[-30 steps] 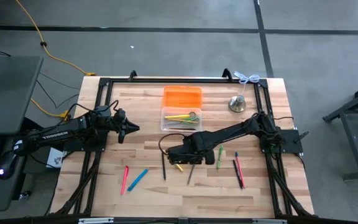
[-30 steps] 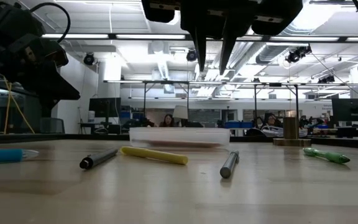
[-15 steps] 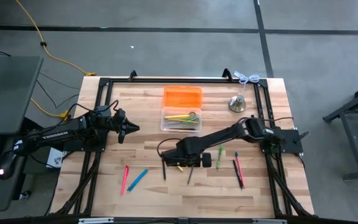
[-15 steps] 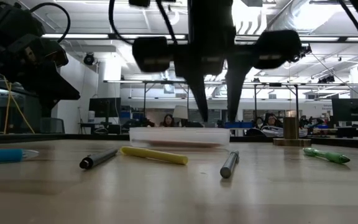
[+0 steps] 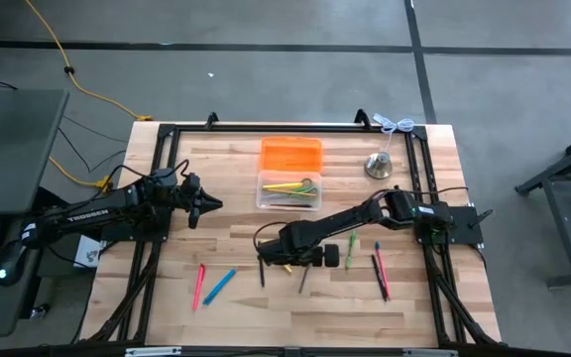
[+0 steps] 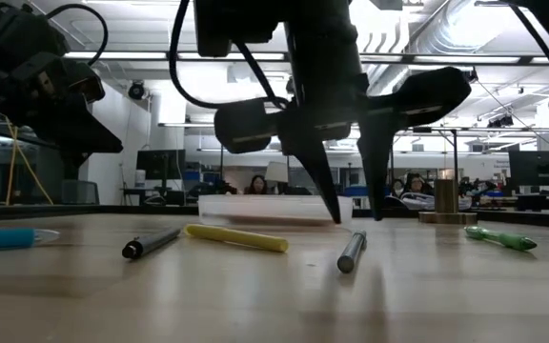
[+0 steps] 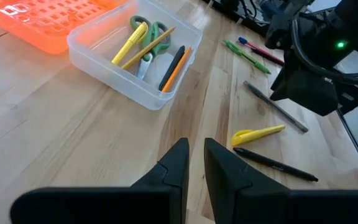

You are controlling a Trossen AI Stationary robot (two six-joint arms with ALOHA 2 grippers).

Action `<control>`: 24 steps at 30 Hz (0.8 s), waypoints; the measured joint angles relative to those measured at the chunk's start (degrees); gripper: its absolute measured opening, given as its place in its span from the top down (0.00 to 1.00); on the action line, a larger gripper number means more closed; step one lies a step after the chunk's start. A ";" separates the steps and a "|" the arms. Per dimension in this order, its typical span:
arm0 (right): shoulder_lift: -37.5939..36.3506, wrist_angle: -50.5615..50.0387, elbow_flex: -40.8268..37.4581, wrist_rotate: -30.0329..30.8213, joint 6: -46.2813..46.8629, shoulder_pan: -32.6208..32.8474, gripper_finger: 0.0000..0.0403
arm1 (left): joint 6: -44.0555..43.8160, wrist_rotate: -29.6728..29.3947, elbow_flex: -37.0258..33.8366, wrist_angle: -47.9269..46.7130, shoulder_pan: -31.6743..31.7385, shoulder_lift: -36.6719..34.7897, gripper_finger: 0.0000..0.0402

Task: Pick & place school supplies into a supply box
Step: Put the gray pen into the orange supply box

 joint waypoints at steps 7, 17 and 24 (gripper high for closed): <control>0.44 3.59 -2.11 -0.69 0.12 0.02 0.72 | 1.67 0.02 -0.02 0.00 0.00 0.02 0.80; 0.00 13.66 -9.22 -3.97 2.52 -0.07 0.72 | 1.70 0.07 -0.02 -0.04 0.00 0.00 0.80; 0.16 13.88 -9.31 -4.22 2.34 -0.60 0.79 | 1.70 0.06 -0.02 -0.02 0.00 0.02 0.80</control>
